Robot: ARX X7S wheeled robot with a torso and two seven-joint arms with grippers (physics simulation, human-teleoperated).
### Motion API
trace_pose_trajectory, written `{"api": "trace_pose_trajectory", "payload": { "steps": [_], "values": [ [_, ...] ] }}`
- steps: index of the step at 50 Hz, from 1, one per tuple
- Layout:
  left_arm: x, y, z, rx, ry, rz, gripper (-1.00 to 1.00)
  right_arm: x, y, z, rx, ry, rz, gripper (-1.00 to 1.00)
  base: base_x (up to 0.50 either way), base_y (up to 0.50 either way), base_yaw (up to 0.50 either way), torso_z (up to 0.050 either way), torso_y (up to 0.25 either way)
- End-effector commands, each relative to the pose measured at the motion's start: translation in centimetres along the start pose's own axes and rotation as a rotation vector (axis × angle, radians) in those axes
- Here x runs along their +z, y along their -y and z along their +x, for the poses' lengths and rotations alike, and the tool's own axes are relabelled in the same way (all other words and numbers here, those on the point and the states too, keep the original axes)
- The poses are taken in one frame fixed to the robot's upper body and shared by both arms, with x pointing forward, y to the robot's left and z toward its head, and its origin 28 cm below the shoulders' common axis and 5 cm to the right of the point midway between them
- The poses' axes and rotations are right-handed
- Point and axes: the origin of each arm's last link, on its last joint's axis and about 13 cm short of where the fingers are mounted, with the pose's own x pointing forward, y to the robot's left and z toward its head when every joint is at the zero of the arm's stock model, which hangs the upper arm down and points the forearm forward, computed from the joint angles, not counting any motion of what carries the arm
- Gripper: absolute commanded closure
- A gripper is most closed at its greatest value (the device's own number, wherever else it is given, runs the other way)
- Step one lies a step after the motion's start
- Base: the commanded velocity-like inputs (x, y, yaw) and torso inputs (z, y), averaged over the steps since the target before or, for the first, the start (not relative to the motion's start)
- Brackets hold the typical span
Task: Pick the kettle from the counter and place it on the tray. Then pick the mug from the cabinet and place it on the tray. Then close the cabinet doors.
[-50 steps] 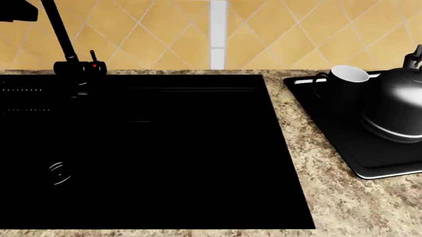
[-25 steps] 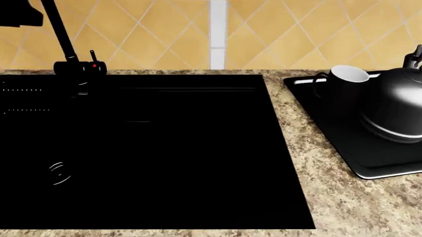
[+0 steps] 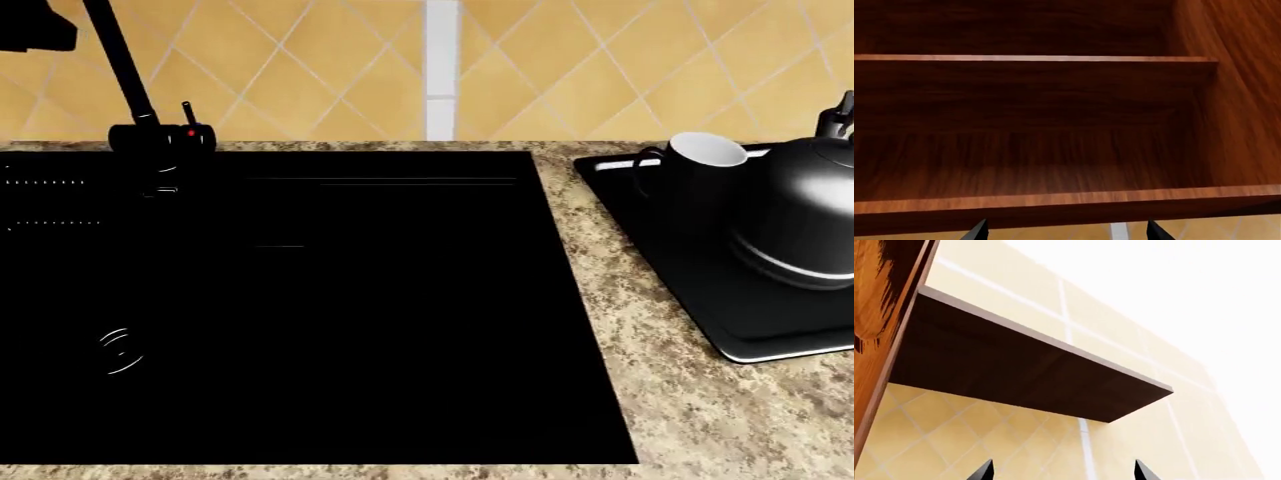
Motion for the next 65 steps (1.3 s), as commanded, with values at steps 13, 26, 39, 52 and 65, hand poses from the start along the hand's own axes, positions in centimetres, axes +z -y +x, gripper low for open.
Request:
{"api": "trace_pose_trajectory", "payload": {
  "steps": [13, 26, 39, 52, 65],
  "values": [
    [0.3, -0.5, -0.4, 0.011, 0.002, -0.001, -1.0, 6.5, -3.9, 5.0, 0.211, 0.05, 0.116, -1.0, 0.0, 0.0, 0.0, 0.001, 0.0],
    [0.4, -0.7, -0.9, 0.019, 0.004, 0.006, -1.0, 8.2, -8.1, 5.3, 0.485, 0.046, 0.241, -1.0, 0.0, 0.0, 0.0, 0.002, 0.0],
    [1.1, -1.4, -1.5, 0.039, -0.002, 0.018, -1.0, 7.6, -12.3, 5.3, 0.617, -0.031, 0.331, -1.0, 0.0, 0.0, 0.0, 0.001, 0.002],
    [3.1, -2.1, -3.0, 0.041, -0.05, 0.096, -1.0, 6.5, -15.1, 5.8, 0.669, -0.078, 0.346, -1.0, 0.0, 0.0, 0.0, 0.001, 0.001],
    [5.0, -2.3, -4.9, 0.036, -0.116, 0.15, -1.0, 5.0, -16.8, 6.4, 0.689, -0.139, 0.35, -1.0, 0.0, 0.0, 0.0, 0.001, 0.0]
  ]
}}
